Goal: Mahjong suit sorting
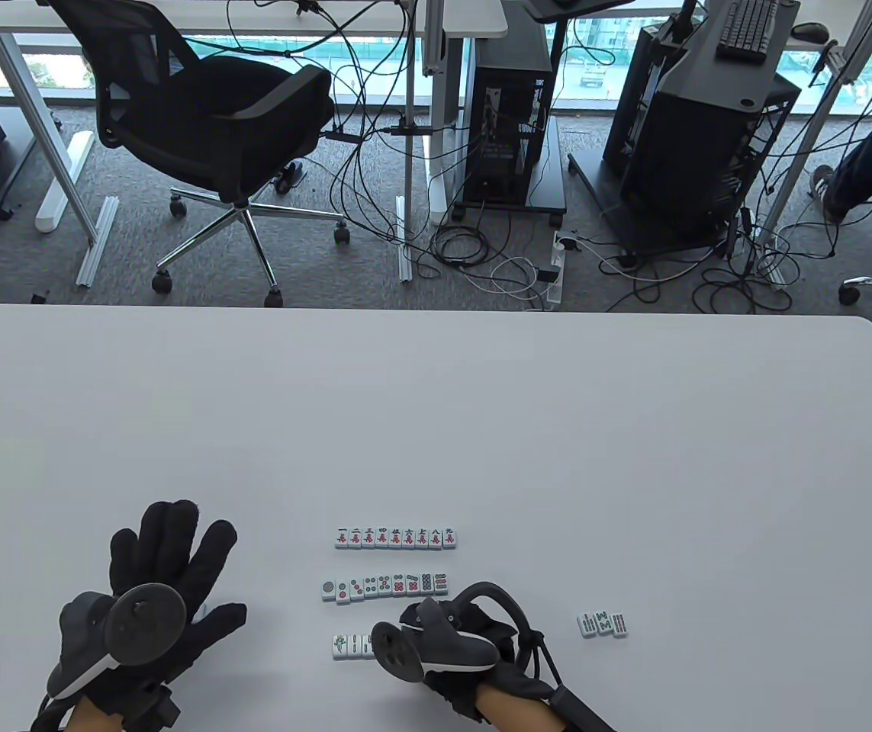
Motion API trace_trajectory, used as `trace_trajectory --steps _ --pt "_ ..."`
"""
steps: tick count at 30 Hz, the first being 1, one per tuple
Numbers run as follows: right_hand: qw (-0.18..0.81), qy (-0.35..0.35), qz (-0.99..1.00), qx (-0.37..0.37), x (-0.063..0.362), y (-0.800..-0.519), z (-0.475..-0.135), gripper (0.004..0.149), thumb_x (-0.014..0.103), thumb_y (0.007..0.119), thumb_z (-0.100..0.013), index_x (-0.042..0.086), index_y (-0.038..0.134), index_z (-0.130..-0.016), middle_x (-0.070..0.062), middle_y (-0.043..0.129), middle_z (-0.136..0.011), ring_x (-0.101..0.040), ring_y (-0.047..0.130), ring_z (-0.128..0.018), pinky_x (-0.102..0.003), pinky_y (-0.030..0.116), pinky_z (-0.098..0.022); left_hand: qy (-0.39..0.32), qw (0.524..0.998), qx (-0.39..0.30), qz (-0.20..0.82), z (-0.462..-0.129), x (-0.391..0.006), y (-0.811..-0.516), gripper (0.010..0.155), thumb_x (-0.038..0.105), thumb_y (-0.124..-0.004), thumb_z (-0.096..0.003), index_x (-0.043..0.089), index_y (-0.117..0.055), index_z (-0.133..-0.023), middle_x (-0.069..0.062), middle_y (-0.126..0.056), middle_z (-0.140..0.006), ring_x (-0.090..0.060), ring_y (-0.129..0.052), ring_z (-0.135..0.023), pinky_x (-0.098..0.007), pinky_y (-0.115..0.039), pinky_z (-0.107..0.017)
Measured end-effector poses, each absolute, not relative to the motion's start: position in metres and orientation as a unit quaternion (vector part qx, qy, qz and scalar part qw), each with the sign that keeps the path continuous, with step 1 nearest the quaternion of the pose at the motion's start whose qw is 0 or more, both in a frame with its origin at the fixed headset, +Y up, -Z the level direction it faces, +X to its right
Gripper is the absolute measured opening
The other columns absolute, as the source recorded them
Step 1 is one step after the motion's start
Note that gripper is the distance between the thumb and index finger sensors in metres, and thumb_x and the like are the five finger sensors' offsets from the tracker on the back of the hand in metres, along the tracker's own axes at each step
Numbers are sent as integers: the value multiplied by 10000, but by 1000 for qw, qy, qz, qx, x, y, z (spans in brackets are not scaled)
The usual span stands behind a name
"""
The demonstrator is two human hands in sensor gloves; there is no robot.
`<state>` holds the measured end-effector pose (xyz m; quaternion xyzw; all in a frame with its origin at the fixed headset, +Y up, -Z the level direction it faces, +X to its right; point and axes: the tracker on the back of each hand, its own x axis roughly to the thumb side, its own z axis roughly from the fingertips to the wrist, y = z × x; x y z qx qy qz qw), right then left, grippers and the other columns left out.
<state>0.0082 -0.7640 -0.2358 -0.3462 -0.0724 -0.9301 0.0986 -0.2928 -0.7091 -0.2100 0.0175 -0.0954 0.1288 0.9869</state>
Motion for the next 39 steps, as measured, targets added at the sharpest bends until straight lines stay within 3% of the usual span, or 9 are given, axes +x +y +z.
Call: trace_trajectory --steps 4,9,14,20,27,34,39 --pt "92 -65 -935 -336 22 -752 -238 648 440 808 -374 78 721 -905 -31 988 -443 -109 919 -128 -277 841 -89 -92 987 16 131 -210 -294 -709 866 729 -612 -365 417 -226 -1076 118 112 -1105 -207 118 -1095 -611 -8 -763" --pt "80 -35 -965 -248 70 -727 -256 632 429 805 -381 89 725 -907 -40 987 -461 -121 922 -145 -287 842 -104 -96 987 13 132 -210 -293 -710 870 730 -612 -364 418 -222 -1077 116 110 -1106 -209 116 -1096 -611 -11 -764" --pt "83 -50 -981 -166 125 -718 -269 610 408 810 -386 84 736 -898 -37 990 -431 -109 911 -114 -276 831 -77 -95 987 15 133 -210 -294 -709 869 729 -612 -365 415 -225 -1077 118 111 -1105 -207 118 -1096 -610 -9 -764" --pt "132 -142 -973 -127 170 -731 -264 623 384 837 -381 124 703 -931 -24 991 -408 -91 895 -85 -260 817 -52 -90 987 11 131 -210 -294 -710 867 729 -612 -363 419 -226 -1075 120 111 -1105 -208 117 -1096 -610 -9 -764" --pt "184 -142 -964 -127 178 -753 -260 663 349 872 -358 171 654 -958 -10 987 -395 -80 887 -75 -254 814 -44 -87 988 5 126 -210 -294 -710 868 728 -612 -365 416 -224 -1076 117 111 -1105 -208 116 -1095 -610 -10 -764" --pt "232 -108 -956 -143 163 -764 -261 583 337 883 -337 107 767 -860 -19 987 -343 -78 868 -37 -255 800 -12 -87 988 4 127 -211 -293 -710 867 728 -612 -365 416 -226 -1076 118 111 -1105 -207 116 -1095 -609 -9 -764" --pt "168 -67 -969 -171 138 -757 -257 591 361 879 -340 54 786 -837 -8 987 -346 -71 874 -40 -250 807 -14 -89 988 6 127 -211 -293 -710 866 728 -612 -365 416 -228 -1076 118 109 -1105 -207 115 -1096 -609 -9 -764"
